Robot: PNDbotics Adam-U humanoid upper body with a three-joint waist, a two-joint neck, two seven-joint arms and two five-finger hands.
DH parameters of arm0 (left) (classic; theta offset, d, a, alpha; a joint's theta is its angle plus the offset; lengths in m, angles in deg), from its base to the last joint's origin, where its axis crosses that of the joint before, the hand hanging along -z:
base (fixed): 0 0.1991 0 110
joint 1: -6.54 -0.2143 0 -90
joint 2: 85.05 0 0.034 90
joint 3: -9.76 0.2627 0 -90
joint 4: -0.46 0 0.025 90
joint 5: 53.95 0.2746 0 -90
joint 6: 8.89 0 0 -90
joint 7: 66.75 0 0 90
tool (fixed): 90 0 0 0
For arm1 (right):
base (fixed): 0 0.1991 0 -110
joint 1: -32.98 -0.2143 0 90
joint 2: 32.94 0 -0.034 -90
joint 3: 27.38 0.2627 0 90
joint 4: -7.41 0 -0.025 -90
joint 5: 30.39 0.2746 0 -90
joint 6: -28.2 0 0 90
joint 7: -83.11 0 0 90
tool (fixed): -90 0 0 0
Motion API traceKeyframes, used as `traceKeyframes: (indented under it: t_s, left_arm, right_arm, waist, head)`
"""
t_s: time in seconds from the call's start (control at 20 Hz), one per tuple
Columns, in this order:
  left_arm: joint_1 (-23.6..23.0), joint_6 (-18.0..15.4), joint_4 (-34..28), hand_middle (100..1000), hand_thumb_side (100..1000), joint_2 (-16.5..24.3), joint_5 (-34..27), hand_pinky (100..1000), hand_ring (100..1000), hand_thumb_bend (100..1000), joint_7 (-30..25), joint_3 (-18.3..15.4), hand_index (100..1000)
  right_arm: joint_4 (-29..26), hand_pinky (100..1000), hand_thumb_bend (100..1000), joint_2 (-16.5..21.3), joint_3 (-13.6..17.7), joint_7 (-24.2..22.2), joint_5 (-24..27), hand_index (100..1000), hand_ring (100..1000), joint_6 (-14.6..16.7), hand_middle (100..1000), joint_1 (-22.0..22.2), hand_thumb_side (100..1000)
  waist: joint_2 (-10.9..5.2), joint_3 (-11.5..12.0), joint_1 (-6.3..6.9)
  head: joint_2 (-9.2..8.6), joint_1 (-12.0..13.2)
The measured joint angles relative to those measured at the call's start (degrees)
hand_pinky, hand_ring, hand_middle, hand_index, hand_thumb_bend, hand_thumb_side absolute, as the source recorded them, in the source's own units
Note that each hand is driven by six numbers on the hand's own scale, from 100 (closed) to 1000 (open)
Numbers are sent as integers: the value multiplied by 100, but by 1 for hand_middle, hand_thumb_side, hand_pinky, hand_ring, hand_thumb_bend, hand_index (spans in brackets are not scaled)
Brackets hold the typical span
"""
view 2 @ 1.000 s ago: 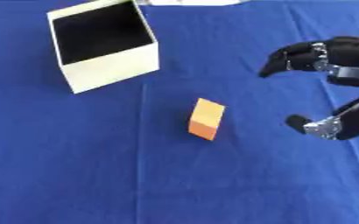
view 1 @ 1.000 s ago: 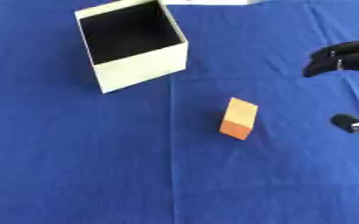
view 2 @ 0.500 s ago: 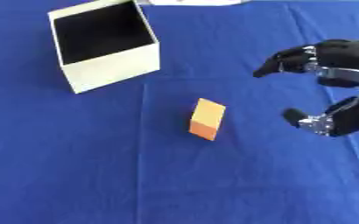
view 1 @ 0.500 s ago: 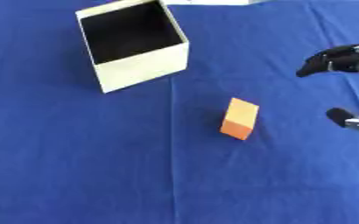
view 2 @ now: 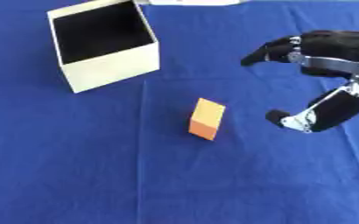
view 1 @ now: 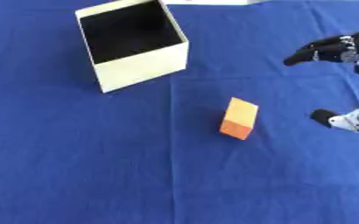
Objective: Pick up objects on the table and place them in the box.
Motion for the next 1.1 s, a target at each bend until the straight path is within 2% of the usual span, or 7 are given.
traceKeyframes:
  t_s: [0.4,0.6,0.75,1.1]
  left_arm:
    - [0,9,0,626,703,0,-10,469,533,333,-49,16,722]
    - [1,15,0,626,704,-1,-33,469,532,335,-63,34,722]
    - [9,18,0,625,705,-1,-51,469,532,334,-83,35,722]
    - [44,31,0,625,705,-2,-56,468,531,329,-134,62,721]
  right_arm:
    - [0,925,287,-372,-243,-382,3,966,978,-693,872,-473,276]
    - [0,925,303,-589,-387,-580,1,969,980,-889,874,-695,281]
    - [42,928,319,-718,-500,-688,-79,972,982,-822,880,-820,287]
    - [618,930,344,-997,-756,-800,-463,979,991,-307,892,-960,310]
  waist:
    - [-28,8,-7]
    - [-28,35,-7]
    - [-14,75,-9]
    - [80,125,-27]
  head:
    - [46,-133]
    - [46,-197]
    - [45,-227]
    - [32,-244]
